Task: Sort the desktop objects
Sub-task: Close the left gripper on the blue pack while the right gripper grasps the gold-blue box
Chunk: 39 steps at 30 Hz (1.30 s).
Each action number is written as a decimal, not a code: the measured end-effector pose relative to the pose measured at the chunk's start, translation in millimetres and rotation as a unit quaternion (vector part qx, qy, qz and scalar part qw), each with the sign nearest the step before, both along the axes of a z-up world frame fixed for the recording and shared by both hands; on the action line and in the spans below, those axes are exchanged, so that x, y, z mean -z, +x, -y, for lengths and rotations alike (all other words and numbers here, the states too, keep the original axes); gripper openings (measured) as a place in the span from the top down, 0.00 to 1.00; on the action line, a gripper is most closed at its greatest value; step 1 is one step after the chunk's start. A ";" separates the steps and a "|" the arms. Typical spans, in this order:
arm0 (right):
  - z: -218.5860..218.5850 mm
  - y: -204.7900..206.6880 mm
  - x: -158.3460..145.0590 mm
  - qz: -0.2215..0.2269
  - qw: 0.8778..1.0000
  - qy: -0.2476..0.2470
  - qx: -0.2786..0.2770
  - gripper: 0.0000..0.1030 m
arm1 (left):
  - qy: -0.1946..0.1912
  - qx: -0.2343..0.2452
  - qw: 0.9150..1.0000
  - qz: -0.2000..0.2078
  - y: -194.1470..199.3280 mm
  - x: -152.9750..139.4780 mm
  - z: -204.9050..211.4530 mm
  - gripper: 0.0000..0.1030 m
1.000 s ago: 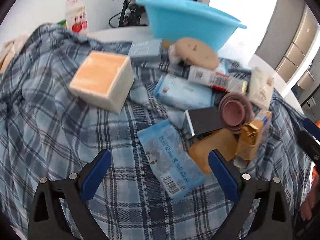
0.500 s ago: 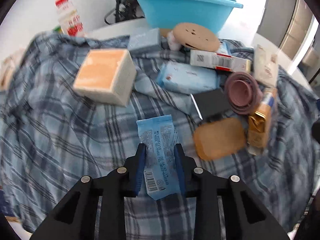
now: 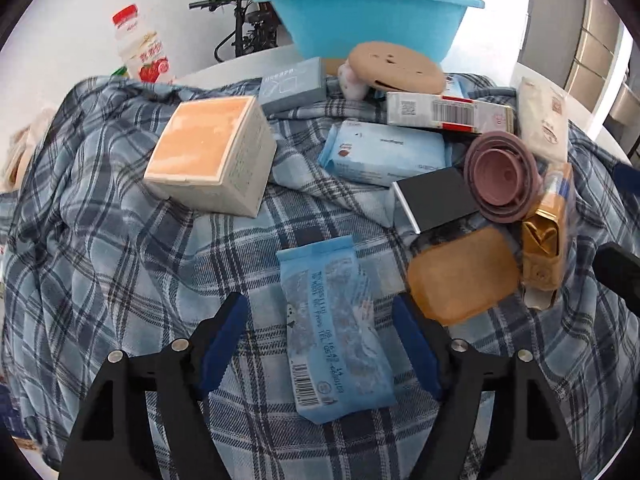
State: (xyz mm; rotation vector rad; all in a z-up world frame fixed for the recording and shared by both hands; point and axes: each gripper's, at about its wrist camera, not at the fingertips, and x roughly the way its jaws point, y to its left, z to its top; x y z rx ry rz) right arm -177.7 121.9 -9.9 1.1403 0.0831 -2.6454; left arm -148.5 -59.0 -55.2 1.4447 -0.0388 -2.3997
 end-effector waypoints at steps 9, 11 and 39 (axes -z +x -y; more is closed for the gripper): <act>-2.5 -8.7 12.3 0.029 0.999 -0.017 -0.003 0.00 | 0.014 -0.009 1.000 -0.022 15.4 -24.7 3.3 0.58; 1.1 -12.4 17.1 0.038 0.999 -0.004 -0.002 0.00 | 0.013 -0.005 1.000 -0.027 18.3 -29.7 0.8 0.58; 14.1 -11.3 18.7 0.035 0.999 0.034 0.007 0.17 | -0.001 0.019 0.999 -0.028 20.6 -38.2 -13.5 0.57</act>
